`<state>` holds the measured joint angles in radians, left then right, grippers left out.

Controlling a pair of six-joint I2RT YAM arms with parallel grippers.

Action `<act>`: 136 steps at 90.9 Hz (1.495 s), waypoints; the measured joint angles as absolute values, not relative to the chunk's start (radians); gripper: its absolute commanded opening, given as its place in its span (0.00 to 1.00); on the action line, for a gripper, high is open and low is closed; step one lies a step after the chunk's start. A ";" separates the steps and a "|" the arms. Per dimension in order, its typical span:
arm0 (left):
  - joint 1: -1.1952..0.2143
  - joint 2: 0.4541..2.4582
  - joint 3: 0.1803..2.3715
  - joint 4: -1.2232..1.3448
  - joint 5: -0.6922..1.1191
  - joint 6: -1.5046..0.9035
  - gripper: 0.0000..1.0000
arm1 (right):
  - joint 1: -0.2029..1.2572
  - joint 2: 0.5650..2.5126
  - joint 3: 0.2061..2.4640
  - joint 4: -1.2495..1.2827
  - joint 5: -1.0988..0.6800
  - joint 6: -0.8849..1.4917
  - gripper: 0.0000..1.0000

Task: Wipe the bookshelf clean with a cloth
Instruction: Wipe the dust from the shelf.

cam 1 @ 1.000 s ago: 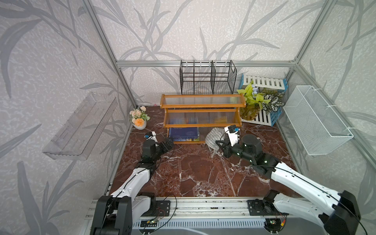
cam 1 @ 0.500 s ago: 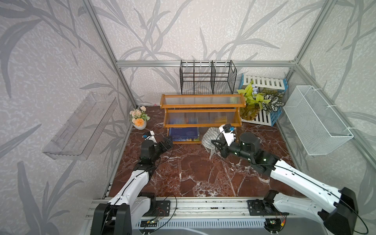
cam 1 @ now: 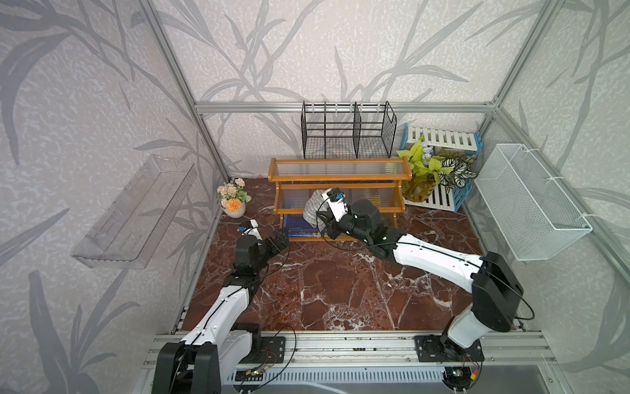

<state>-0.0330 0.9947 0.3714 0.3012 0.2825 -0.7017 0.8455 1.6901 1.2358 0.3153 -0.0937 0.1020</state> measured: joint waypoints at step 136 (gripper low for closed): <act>-0.028 0.992 0.343 0.327 0.312 -0.709 0.99 | 0.768 1.965 1.378 0.273 0.529 0.353 0.00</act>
<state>-0.0277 0.9916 0.3428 0.3267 0.3122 -0.7086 0.7677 1.9648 1.3781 0.2726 0.5289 0.3531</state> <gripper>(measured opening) 0.989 0.074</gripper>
